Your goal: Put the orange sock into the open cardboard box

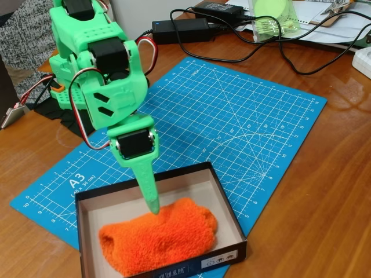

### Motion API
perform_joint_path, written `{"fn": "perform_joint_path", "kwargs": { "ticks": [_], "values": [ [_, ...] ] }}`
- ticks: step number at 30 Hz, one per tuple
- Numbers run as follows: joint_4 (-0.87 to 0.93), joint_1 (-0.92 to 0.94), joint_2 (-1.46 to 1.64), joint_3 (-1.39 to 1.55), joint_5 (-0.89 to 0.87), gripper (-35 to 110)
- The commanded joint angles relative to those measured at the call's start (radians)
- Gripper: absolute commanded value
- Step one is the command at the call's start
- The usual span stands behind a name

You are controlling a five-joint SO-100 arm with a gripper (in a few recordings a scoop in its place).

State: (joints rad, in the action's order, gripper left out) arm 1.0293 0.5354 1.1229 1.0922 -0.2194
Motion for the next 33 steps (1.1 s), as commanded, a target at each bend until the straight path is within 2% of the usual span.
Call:
{"fn": "perform_joint_path", "kwargs": {
  "ticks": [1,8,13,16,22,33],
  "values": [
    [0.008,0.008,0.048,0.011,0.009,20],
    [-0.006,-0.043,0.225,0.137,0.106,19],
    [-0.15,-0.176,0.676,0.495,0.153,3],
    [-0.198,-0.307,0.933,0.703,0.144,0],
    [-0.163,-0.506,1.236,0.986,0.129,0],
    [-0.13,-0.595,1.594,1.275,0.173,0]
  ]
}}
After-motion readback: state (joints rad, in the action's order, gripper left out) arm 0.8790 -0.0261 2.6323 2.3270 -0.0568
